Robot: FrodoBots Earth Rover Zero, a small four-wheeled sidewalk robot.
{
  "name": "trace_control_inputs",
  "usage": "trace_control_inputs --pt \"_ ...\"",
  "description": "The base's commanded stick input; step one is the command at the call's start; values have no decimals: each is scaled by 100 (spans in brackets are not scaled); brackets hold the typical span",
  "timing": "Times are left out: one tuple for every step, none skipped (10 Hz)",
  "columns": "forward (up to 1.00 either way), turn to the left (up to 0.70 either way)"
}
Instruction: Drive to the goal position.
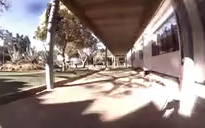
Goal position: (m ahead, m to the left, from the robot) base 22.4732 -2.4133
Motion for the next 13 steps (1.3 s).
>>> trace_control_inputs --pt "70 0" --pt "70 0" --pt "70 0" --pt "70 0" --pt "70 -1" --pt "70 -10" --pt "70 -19" --pt "70 -28" --pt "70 -35" --pt "70 -35" --pt "70 -35" --pt "70 0" --pt "70 0"
